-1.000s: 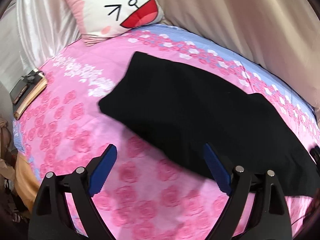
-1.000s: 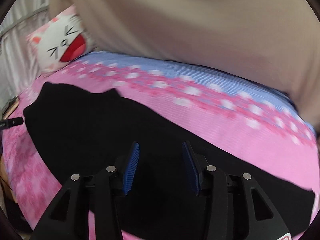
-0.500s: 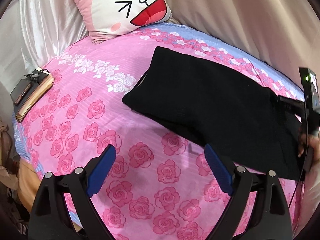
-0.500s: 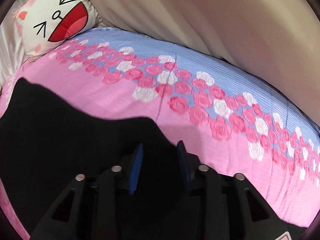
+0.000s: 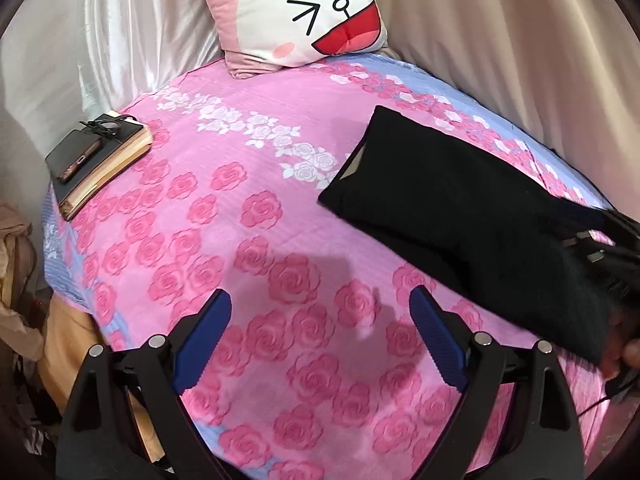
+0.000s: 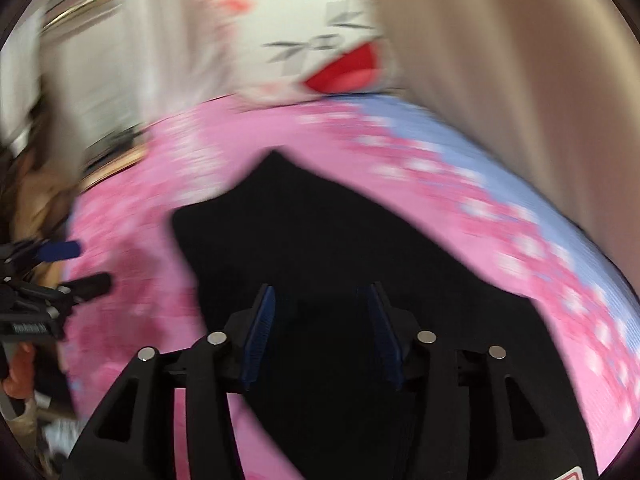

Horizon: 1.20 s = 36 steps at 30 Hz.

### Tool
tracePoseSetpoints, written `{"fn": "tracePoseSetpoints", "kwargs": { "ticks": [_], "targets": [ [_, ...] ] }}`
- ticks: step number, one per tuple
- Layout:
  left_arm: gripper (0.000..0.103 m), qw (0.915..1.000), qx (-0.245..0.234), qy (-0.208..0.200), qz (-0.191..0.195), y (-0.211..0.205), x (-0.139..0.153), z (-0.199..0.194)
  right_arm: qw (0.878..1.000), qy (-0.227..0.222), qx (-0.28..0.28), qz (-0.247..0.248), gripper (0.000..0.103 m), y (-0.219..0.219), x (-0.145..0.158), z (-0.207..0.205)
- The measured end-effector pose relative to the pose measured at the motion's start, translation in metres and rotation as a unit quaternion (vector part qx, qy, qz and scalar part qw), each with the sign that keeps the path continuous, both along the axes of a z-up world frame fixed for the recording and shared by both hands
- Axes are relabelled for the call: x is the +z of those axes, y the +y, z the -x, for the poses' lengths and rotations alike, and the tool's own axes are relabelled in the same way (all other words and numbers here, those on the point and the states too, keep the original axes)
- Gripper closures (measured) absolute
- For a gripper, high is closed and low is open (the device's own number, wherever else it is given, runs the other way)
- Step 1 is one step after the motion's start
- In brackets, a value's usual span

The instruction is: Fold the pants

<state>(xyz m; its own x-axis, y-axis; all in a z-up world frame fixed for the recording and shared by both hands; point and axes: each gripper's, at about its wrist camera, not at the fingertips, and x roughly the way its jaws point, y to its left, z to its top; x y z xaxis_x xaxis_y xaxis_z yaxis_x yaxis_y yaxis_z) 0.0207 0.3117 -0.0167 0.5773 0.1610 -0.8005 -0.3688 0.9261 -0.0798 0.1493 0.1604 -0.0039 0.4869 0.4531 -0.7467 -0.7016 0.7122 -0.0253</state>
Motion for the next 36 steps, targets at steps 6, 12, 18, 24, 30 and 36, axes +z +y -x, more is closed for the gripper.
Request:
{"fn": "tracePoseSetpoints", "kwargs": {
  "ticks": [6,12,18,24,30,36],
  "targets": [
    [0.014,0.9997,-0.025,-0.001,-0.008,-0.006,0.004,0.022,0.998,-0.008,0.043,0.055,0.056,0.077,-0.033,0.008],
    [0.014,0.9996,-0.029,0.0,-0.006,-0.003,0.003,0.026,1.0,0.008,0.009,0.001,0.095,0.096,-0.019,-0.009],
    [0.014,0.9993,-0.038,0.005,0.002,-0.01,0.001,0.018,0.999,0.037,0.023,0.019,0.071,0.102,-0.044,-0.014],
    [0.014,0.998,-0.063,-0.006,-0.002,-0.039,0.01,0.008,0.995,-0.009,-0.084,-0.062,0.064,-0.032,0.022,0.012],
    [0.013,0.9946,-0.102,-0.018,-0.01,-0.089,0.022,-0.014,0.958,-0.055,-0.275,-0.063,0.049,-0.229,0.046,0.076],
    [0.009,0.9882,-0.151,-0.017,-0.021,-0.164,0.022,-0.033,0.861,-0.048,-0.506,-0.029,0.041,-0.443,0.031,0.163]
  ]
}}
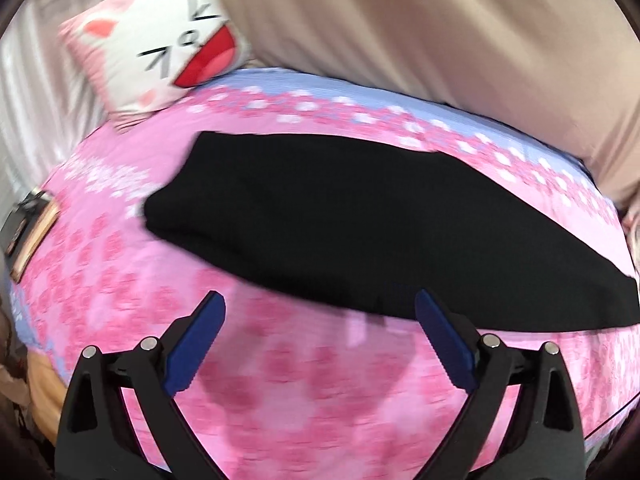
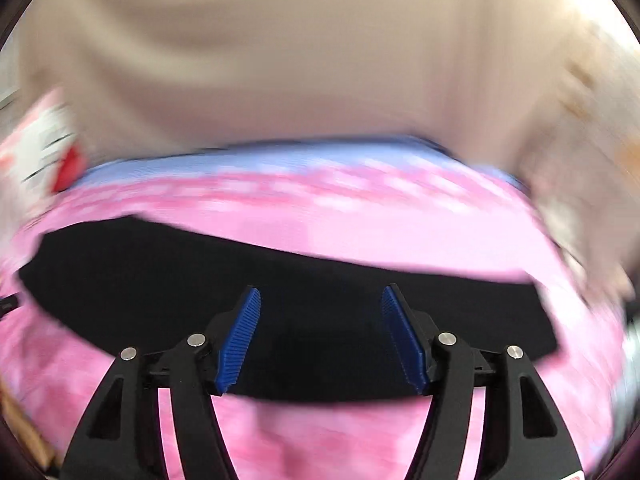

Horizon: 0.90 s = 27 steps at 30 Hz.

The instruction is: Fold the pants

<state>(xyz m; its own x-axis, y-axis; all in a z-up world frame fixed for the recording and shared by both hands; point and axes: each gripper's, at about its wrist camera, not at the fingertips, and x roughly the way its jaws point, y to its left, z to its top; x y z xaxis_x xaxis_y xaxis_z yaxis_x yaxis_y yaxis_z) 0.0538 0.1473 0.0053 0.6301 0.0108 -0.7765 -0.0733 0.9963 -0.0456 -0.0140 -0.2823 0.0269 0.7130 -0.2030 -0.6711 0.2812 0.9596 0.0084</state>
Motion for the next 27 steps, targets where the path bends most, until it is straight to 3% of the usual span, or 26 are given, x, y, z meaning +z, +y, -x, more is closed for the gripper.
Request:
{"fn": "tracePoseSetpoints", "kwargs": {
  "ticks": [4,7,11,16,17,18,20,23,25,27],
  "targets": [
    [0.009,0.9995,-0.029,0.014,-0.006,-0.058,-0.005,-0.012,0.993,0.015,-0.118,-0.025,0.04,-0.113,-0.026,0.04],
    [0.009,0.9987,-0.046,0.02,-0.011,-0.094,-0.007,-0.013,0.986,0.024,-0.157,-0.042,0.041,-0.172,-0.048,0.05],
    [0.009,0.9969,-0.07,0.027,-0.023,-0.135,-0.008,-0.012,0.985,0.032,-0.156,-0.073,0.043,-0.217,-0.072,0.039],
    [0.009,0.9955,-0.076,0.034,-0.044,-0.161,-0.01,-0.016,0.99,0.041,-0.12,-0.057,0.043,-0.229,-0.079,0.003],
    [0.009,0.9955,-0.075,0.035,-0.046,-0.165,-0.01,-0.016,0.991,0.05,-0.116,-0.055,0.048,-0.233,-0.084,-0.007],
    [0.009,0.9953,-0.076,0.036,-0.048,-0.167,-0.011,-0.017,0.99,0.06,-0.112,-0.054,0.073,-0.234,-0.088,-0.015],
    [0.009,0.995,-0.075,0.039,-0.054,-0.172,-0.012,-0.018,0.991,0.06,-0.104,-0.062,0.093,-0.235,-0.088,-0.023],
    [0.009,0.9948,-0.07,0.04,-0.061,-0.173,-0.012,-0.021,0.994,0.02,-0.105,-0.01,0.099,-0.221,-0.056,-0.019],
    [0.009,0.9949,-0.067,0.04,-0.064,-0.174,-0.012,-0.024,0.995,-0.006,-0.104,-0.001,0.099,-0.222,-0.042,-0.015],
    [0.009,0.9948,-0.067,0.042,-0.064,-0.176,-0.014,-0.029,0.994,0.019,-0.108,-0.003,0.098,-0.234,-0.057,-0.028]
  ]
}}
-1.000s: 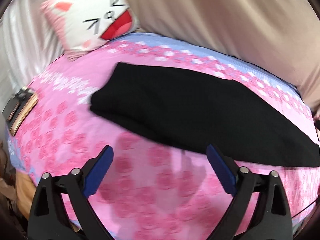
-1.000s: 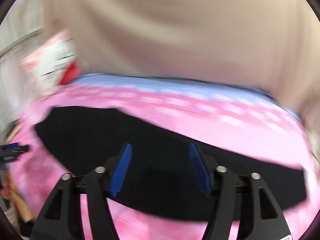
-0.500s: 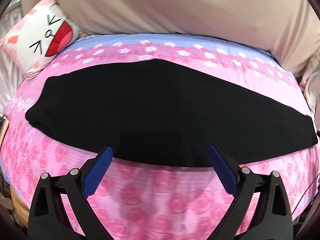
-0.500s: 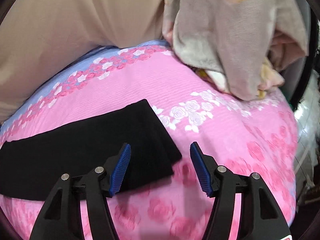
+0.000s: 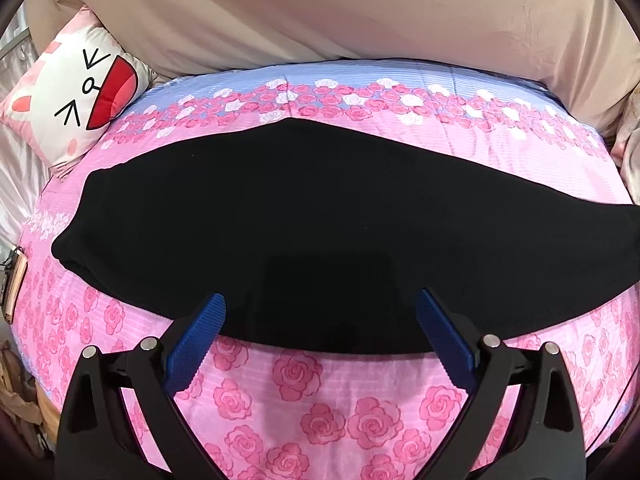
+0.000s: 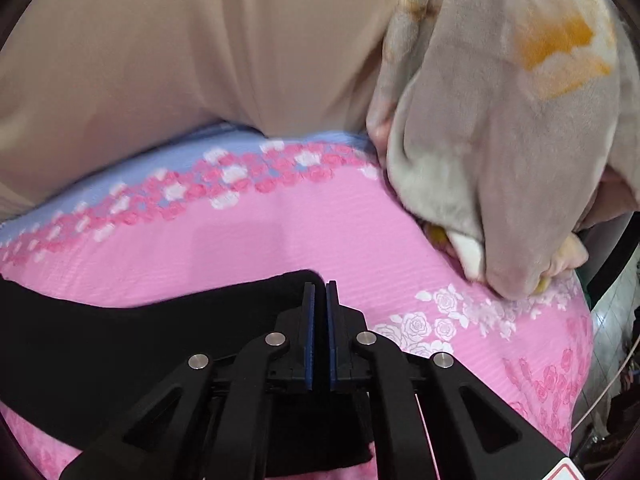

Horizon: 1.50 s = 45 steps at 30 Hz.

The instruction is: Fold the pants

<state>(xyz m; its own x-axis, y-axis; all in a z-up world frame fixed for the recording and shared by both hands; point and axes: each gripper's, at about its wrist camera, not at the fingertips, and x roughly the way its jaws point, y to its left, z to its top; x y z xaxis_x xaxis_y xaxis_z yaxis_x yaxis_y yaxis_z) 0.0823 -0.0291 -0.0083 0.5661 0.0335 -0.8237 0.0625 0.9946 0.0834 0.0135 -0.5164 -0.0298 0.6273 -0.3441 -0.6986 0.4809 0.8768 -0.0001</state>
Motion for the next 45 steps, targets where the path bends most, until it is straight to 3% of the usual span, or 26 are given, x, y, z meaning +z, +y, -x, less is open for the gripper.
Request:
{"fn": "tracePoseSetpoints", "kwargs": {
  "ticks": [2,5,8,9,14,19,20,21,25,28,31,33,35,40,41,42,43,44,45],
  "targets": [
    [0.009,1.0,0.0,0.005,0.0,-0.003,-0.003,-0.004,0.998,0.053,-0.013,-0.022,0.096,-0.014,-0.033,-0.015],
    [0.009,0.9999,-0.006,0.007,-0.005,-0.005,-0.004,-0.004,0.999,0.015,-0.025,-0.041,0.087,-0.012,-0.027,0.008],
    [0.009,0.9999,-0.011,0.006,-0.003,-0.004,-0.004,-0.003,0.997,-0.03,-0.041,-0.053,0.04,-0.005,-0.009,0.048],
    [0.009,0.9999,-0.011,0.006,-0.001,-0.004,-0.004,-0.003,0.997,-0.034,-0.048,-0.058,0.039,-0.002,-0.009,0.061],
    [0.009,0.9998,-0.017,0.009,0.002,-0.005,-0.007,-0.004,0.996,-0.026,-0.045,-0.079,0.041,0.017,-0.019,0.094],
    [0.009,0.9996,-0.024,0.014,0.008,-0.009,-0.011,-0.003,0.997,0.01,-0.03,-0.067,0.072,0.023,-0.033,0.07],
    [0.009,0.9995,-0.025,0.014,0.009,-0.01,-0.012,-0.003,0.997,0.025,-0.033,-0.06,0.087,0.023,-0.039,0.063],
    [0.009,0.9995,-0.027,0.014,0.008,-0.011,-0.012,-0.002,0.997,0.025,-0.034,-0.057,0.093,0.022,-0.039,0.059],
    [0.009,0.9993,-0.034,0.012,0.007,-0.017,-0.01,0.001,0.998,-0.022,-0.057,-0.028,0.095,0.016,-0.007,0.072],
    [0.009,0.9992,-0.04,0.005,0.004,-0.024,-0.011,0.002,0.997,0.005,-0.057,-0.061,0.093,-0.001,-0.025,0.066],
    [0.009,0.9991,-0.041,0.006,-0.003,-0.029,-0.014,0.0,0.997,0.023,-0.058,-0.052,0.079,0.006,-0.033,0.064],
    [0.009,0.999,-0.043,0.007,-0.004,-0.029,-0.015,0.0,0.996,0.007,-0.08,-0.043,0.032,0.009,-0.019,0.074],
    [0.009,0.9991,-0.042,0.0,-0.004,-0.026,-0.013,0.001,0.995,-0.009,-0.082,-0.052,0.023,0.006,-0.014,0.079],
    [0.009,0.9995,-0.025,-0.015,-0.014,-0.009,-0.009,0.001,0.989,0.028,-0.073,-0.122,0.025,-0.004,-0.045,0.06],
    [0.009,0.9997,-0.017,-0.015,-0.01,0.001,-0.008,0.001,0.991,0.023,-0.076,-0.112,0.036,-0.001,-0.044,0.058],
    [0.009,0.9998,-0.01,-0.015,-0.006,0.009,-0.007,0.001,0.99,0.02,-0.071,-0.119,0.066,0.001,-0.044,0.056],
    [0.009,0.9999,0.001,-0.015,-0.001,0.022,-0.007,0.001,0.988,0.01,-0.064,-0.141,0.079,0.003,-0.042,0.056],
    [0.009,0.9999,0.009,-0.014,0.002,0.031,-0.006,0.001,0.986,0.002,-0.061,-0.156,0.084,0.005,-0.039,0.054],
    [0.009,0.9997,0.019,-0.014,0.007,0.043,-0.005,0.001,0.989,0.002,-0.062,-0.137,0.085,0.014,-0.029,0.051]
  ]
}}
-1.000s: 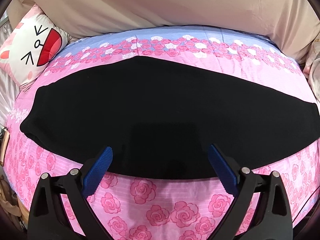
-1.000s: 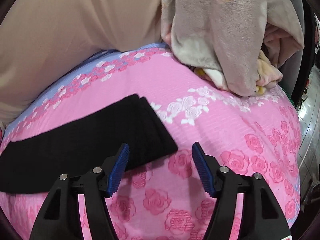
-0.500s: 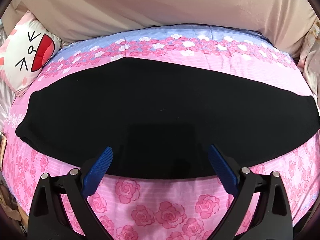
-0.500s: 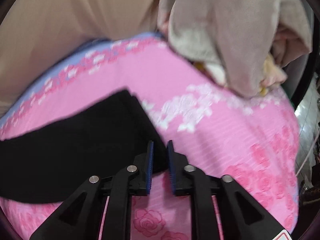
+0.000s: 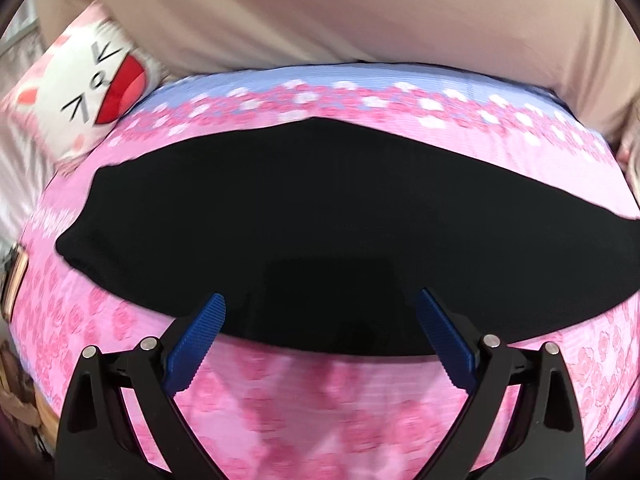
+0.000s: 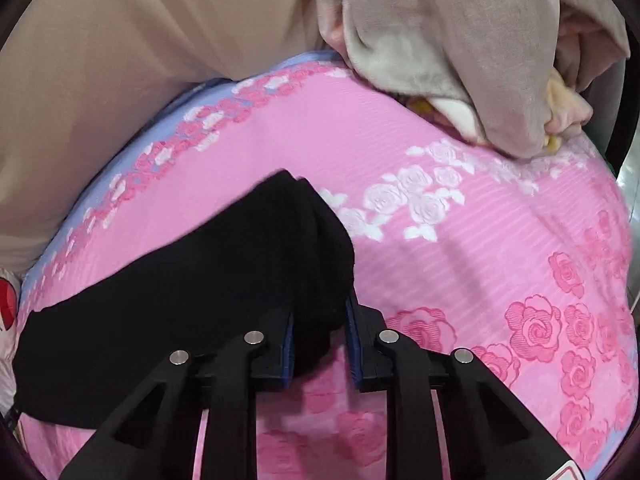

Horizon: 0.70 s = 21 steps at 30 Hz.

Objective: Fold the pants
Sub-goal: 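Lift the pants end with the right gripper and fold it over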

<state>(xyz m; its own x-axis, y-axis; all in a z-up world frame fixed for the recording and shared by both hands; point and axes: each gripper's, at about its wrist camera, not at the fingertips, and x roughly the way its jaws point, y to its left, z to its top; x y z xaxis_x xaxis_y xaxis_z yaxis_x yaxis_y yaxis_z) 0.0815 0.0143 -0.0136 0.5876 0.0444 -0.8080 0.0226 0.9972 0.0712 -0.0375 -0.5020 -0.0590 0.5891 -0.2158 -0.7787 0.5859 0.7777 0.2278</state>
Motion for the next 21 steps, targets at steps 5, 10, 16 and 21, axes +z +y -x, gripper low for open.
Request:
{"fn": "tracePoseSetpoints", "kwargs": {
  "ticks": [5,10,16,21],
  "targets": [
    [0.009,0.9987,0.049,-0.007,0.016,0.056,0.003,0.003,0.994,-0.059,0.071,0.058,0.085,0.082,0.069,-0.02],
    [0.009,0.9961,0.08,-0.017,0.034,0.101,0.006,0.007,0.967,-0.107,0.223,0.061,0.084,0.222,0.118,-0.074],
    [0.009,0.9935,0.101,-0.024,0.047,0.146,0.008,0.018,0.929,-0.086,0.357,0.05,0.084,0.371,0.1,-0.139],
    [0.009,0.9902,0.127,-0.025,0.052,0.185,0.006,0.026,0.905,-0.028,0.42,0.062,0.084,0.462,0.05,-0.172]
  ]
}}
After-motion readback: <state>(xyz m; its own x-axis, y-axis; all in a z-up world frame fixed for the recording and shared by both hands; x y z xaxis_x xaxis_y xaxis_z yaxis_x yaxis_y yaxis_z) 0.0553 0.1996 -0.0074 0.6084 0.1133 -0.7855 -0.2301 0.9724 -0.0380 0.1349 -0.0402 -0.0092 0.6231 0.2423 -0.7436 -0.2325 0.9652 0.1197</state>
